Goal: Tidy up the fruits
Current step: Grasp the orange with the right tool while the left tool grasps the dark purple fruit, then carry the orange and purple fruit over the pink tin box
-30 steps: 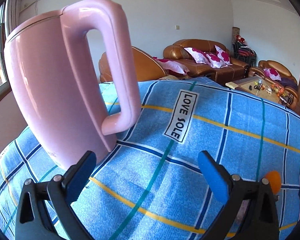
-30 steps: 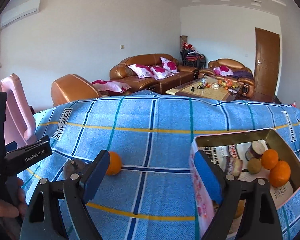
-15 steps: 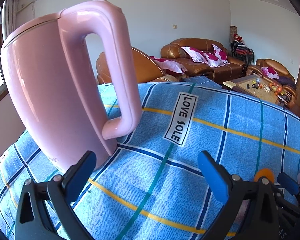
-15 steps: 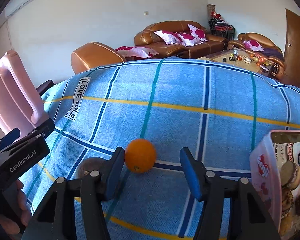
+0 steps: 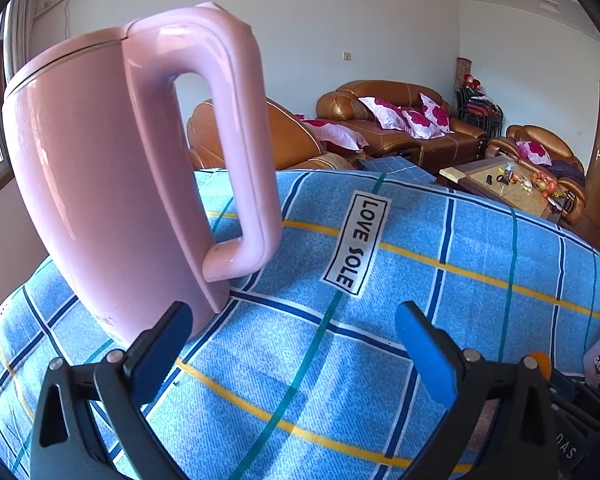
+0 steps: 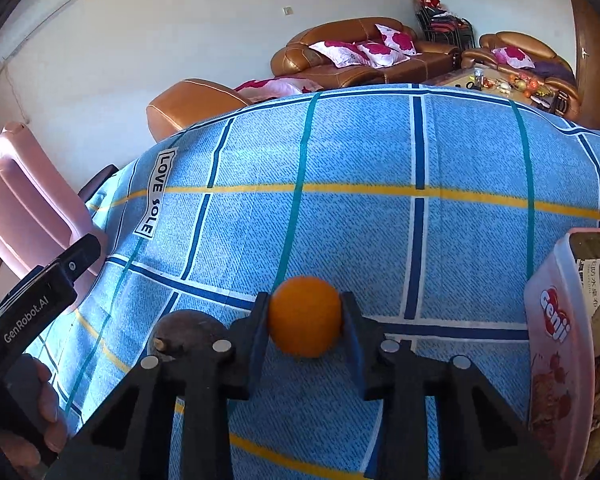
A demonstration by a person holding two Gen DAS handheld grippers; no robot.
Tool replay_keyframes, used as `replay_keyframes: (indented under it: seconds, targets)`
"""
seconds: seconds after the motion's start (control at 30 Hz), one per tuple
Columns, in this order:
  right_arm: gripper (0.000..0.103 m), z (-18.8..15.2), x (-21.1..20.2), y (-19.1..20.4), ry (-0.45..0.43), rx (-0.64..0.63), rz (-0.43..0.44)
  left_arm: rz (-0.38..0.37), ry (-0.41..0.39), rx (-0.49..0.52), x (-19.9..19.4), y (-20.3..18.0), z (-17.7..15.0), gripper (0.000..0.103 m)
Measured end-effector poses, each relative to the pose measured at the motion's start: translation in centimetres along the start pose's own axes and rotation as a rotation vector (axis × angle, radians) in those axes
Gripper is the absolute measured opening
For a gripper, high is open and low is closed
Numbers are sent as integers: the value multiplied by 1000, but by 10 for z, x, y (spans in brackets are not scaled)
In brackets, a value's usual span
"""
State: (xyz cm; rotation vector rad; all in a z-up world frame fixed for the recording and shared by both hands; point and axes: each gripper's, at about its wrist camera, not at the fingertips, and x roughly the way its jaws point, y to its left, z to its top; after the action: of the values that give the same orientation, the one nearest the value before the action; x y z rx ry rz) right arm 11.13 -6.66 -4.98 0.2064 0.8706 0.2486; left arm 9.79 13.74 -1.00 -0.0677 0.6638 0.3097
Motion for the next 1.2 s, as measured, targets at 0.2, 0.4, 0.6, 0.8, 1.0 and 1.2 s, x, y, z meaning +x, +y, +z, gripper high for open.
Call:
replay_keyframes:
  seconds: [0.2,0.4,0.6,0.8,1.0,1.2]
  targets:
    - [36,-12,-29,-7,-94,19,-64,-74,-29,18,-11,-5,0,103]
    - [36,-31,-72,0,-248,-49,-194,-317,-68,113,-35,-32,-5,103]
    - [36,-42,-93,-17,-283,-8,-263,-445,-48,314,-48,-78,-27,103]
    - [36,-45,-98,-28,-271,24,-271,-343,19,407,-34,-99,-42,102]
    - [36,-48,-97,-24,-259,10,-265,-315,88,380,-20,-94,-41,97]
    - [36,-47,-94,-24,-249,12,-261,-432,215,304,-1,-84,-41,72]
